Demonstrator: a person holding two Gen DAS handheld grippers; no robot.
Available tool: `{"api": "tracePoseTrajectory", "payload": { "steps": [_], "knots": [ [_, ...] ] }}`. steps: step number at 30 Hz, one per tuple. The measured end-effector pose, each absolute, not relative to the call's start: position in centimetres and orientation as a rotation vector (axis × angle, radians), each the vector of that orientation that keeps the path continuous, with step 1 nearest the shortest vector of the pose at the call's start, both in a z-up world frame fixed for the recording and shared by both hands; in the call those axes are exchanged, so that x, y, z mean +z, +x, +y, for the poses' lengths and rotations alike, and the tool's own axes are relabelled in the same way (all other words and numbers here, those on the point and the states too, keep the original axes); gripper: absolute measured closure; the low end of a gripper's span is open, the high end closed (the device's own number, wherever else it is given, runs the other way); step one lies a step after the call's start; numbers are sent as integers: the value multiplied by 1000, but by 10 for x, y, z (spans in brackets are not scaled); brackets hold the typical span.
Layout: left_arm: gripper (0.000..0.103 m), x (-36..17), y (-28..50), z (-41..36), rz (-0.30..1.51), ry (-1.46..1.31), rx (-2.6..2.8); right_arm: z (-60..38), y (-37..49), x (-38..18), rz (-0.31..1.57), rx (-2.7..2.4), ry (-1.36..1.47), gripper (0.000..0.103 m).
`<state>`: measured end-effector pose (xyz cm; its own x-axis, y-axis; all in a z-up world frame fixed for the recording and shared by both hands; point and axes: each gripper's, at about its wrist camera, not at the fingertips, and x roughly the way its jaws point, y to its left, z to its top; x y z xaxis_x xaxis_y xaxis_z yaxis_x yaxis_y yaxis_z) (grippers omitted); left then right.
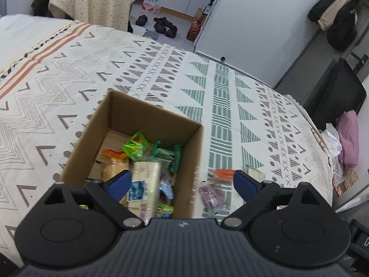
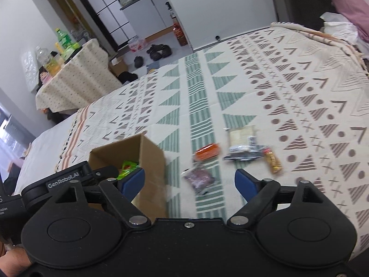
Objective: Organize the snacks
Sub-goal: 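Move both open tools back to the remaining snacks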
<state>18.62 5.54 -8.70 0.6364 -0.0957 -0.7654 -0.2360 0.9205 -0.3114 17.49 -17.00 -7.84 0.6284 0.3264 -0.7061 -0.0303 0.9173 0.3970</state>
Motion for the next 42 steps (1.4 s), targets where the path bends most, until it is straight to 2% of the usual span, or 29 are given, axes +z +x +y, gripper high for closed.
{"api": "tracePoseTrajectory", "payload": {
  "steps": [3,12,32,37,39,42],
  "knots": [
    [7,-85,187,42,882,-385,64,-185,172,-78,858,191,367,8],
    [7,-82,190,9,893,-377,9,-225,168,-81,852,152,380,0],
    [10,-102,202,-50,921,-339,-34,-283,178,-122,879,189,452,0],
    [16,-116,208,-57,952,-336,-11,-287,190,-140,914,232,491,7],
    [18,-121,211,-60,957,-326,2,-287,194,-149,932,245,502,15],
    [24,-130,219,-63,979,-330,17,-288,202,-159,950,248,518,19]
  ]
}}
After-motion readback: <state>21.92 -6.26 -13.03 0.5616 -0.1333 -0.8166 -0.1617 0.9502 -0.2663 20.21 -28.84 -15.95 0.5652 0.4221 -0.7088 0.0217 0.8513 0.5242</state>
